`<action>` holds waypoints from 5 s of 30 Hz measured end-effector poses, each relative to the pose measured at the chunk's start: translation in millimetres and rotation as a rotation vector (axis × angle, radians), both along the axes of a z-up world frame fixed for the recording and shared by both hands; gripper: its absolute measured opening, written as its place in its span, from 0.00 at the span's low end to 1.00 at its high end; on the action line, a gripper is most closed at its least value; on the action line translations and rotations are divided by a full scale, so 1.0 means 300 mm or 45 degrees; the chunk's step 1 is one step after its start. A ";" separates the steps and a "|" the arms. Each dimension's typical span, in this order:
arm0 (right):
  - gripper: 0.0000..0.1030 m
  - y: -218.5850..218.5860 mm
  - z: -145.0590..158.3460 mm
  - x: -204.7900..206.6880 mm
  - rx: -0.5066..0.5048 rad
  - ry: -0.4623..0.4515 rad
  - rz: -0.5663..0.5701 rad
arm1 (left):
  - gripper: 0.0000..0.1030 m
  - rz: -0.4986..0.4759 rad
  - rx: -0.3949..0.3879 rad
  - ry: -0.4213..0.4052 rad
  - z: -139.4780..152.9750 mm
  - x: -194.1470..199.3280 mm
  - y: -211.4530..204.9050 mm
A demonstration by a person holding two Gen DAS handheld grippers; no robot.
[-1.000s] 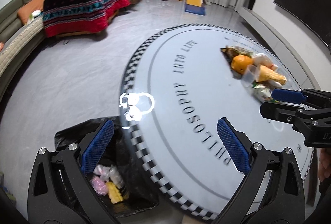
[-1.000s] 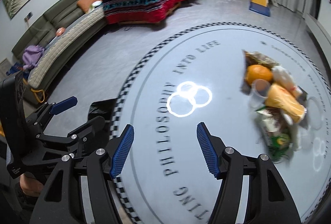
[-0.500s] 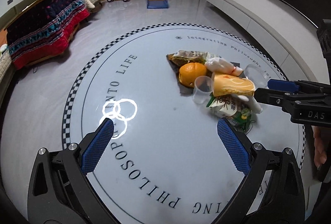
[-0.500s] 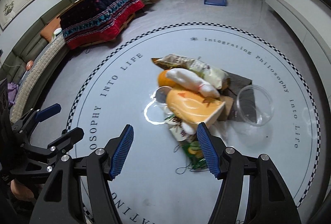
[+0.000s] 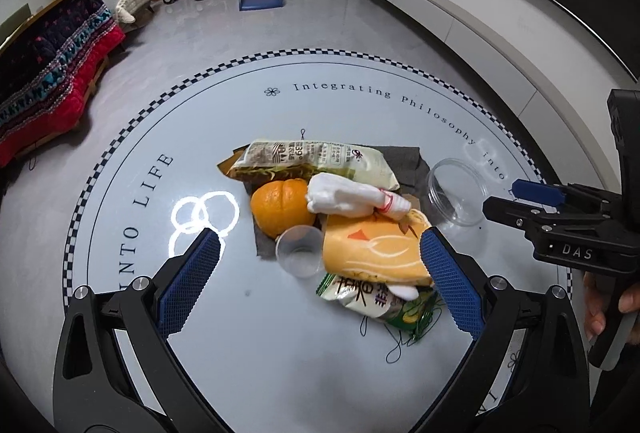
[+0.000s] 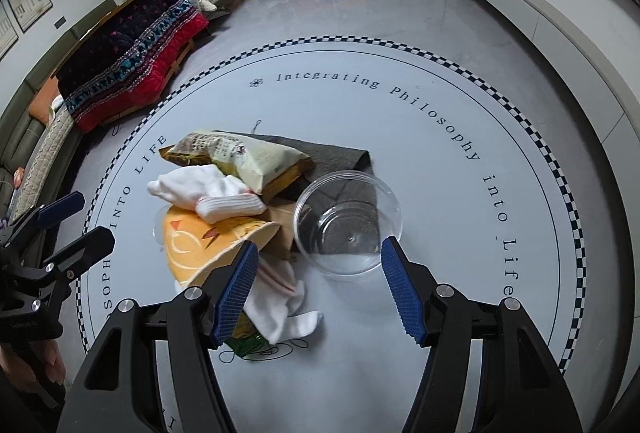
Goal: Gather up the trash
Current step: 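Grasp the white glove with the left tool while the right tool grasps the clear tub, then carry the glove and clear tub to the bin and release both, then move both open tools back toward the table, then grasp the clear plastic cup with the left tool while the right tool grasps the orange paper cup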
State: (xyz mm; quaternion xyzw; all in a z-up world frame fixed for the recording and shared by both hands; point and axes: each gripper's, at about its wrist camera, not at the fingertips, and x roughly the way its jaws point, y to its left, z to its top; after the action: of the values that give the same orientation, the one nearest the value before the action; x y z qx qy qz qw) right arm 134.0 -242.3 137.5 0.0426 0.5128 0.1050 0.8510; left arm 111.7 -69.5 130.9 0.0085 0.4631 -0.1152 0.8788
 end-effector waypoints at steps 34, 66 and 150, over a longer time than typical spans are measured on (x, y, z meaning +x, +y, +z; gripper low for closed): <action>0.06 -0.128 -0.148 0.101 -0.011 0.117 -0.172 | 0.21 -0.078 -0.120 0.118 -0.104 0.158 -0.110; 0.06 0.536 0.143 -0.362 -0.061 -0.048 0.296 | 0.21 0.152 -0.128 -0.123 0.136 -0.418 0.422; 0.70 0.869 0.038 -0.493 -0.016 0.086 0.652 | 0.94 0.475 0.026 -0.011 -0.060 -0.626 0.752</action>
State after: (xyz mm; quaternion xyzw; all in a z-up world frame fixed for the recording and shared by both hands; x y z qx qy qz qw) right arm -13.9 18.5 149.0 -0.0904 0.5357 0.3124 0.7792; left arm -76.0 156.3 112.9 -0.0682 0.4539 0.0546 0.8867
